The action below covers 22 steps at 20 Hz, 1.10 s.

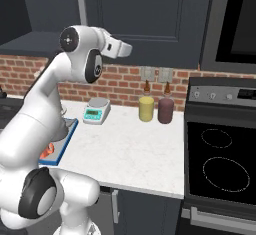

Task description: Pick the kettle from the counter and place it on the tray. Then pick the mug from the cabinet and place it on the tray. Then close the cabinet doors.

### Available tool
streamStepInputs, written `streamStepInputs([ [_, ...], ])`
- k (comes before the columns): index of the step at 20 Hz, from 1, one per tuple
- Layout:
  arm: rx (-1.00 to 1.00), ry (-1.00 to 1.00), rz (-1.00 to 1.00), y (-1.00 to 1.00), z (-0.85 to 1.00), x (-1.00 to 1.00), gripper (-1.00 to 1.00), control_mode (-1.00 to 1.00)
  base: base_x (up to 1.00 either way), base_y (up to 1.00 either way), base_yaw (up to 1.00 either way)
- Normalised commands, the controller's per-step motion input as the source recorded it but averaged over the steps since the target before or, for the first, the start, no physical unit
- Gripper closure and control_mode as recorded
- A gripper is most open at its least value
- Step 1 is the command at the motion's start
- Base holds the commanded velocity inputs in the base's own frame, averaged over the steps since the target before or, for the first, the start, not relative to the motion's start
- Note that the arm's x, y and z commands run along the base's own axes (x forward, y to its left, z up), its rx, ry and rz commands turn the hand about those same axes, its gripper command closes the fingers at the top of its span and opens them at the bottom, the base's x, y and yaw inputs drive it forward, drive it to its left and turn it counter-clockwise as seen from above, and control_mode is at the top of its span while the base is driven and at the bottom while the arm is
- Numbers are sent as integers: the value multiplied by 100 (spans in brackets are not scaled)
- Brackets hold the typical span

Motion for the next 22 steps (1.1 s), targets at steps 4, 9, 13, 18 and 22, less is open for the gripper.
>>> streamStepInputs([
  [4,-18,0,0,0,-16,16,-100,-100,0,0,0],
  [9,-14,3,0,7,-10,-15,-100,-100,0,0,0],
  [13,-8,4,0,15,0,-36,-100,-100,0,0,0],
  [18,-8,4,0,7,0,-53,-100,-100,0,0,0],
  [22,-14,8,0,0,1,-69,-100,-100,0,0,0],
])
